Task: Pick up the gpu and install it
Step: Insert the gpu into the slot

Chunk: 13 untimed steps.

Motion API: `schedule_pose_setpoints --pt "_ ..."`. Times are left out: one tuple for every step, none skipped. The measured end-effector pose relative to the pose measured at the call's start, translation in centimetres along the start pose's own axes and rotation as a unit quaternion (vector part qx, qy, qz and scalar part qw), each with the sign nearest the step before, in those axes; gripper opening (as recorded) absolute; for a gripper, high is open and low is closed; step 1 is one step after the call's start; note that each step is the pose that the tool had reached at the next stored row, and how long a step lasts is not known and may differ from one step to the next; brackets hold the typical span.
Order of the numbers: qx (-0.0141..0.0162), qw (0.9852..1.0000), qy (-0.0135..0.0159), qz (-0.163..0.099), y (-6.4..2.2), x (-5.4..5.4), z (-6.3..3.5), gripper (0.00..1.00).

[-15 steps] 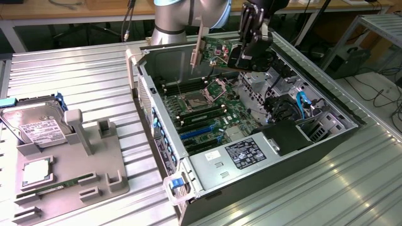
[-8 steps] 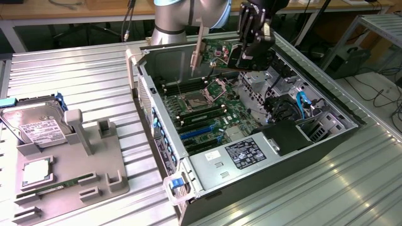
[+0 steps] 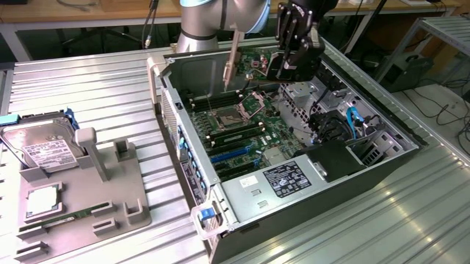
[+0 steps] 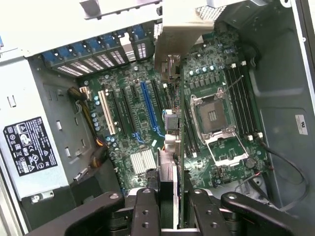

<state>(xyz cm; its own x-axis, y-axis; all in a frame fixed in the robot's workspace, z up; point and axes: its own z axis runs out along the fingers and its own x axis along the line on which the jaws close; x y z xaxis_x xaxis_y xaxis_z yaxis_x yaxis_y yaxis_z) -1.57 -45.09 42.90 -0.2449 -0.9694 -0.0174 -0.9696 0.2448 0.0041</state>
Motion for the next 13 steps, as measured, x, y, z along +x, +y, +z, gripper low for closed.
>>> schedule_pose_setpoints --pt "-0.0001 1.0 0.0 -0.005 0.0 0.0 0.0 0.28" --pt "-0.0002 1.0 0.0 -0.01 0.0 0.0 0.01 0.28" --pt "-0.0003 0.9999 0.0 -0.015 0.0 0.0 0.01 0.28" --pt "-0.0003 0.9998 0.0 -0.02 0.0 0.0 0.0 0.28" --pt "-0.0004 0.9997 0.0001 -0.024 0.0 0.0 0.01 0.28" --pt "-0.0005 0.9996 0.0001 -0.029 0.0 0.0 0.0 0.28" --pt "-0.0006 0.9994 0.0001 -0.034 0.0 0.0 0.0 0.28" --pt "-0.0007 0.9993 0.0001 -0.038 0.0 0.0 0.0 0.28" --pt "-0.0007 0.9991 0.0002 -0.043 0.0 0.0 0.0 0.28" --pt "-0.0009 0.9988 0.0002 -0.05 0.0 0.0 0.0 0.28" --pt "-0.001 0.9984 0.0002 -0.056 0.0 0.0 0.0 0.28" --pt "-0.0011 0.9978 0.0002 -0.066 0.0 0.0 0.01 0.28" --pt "-0.0012 0.9975 0.0003 -0.071 0.0 0.0 0.0 0.28"
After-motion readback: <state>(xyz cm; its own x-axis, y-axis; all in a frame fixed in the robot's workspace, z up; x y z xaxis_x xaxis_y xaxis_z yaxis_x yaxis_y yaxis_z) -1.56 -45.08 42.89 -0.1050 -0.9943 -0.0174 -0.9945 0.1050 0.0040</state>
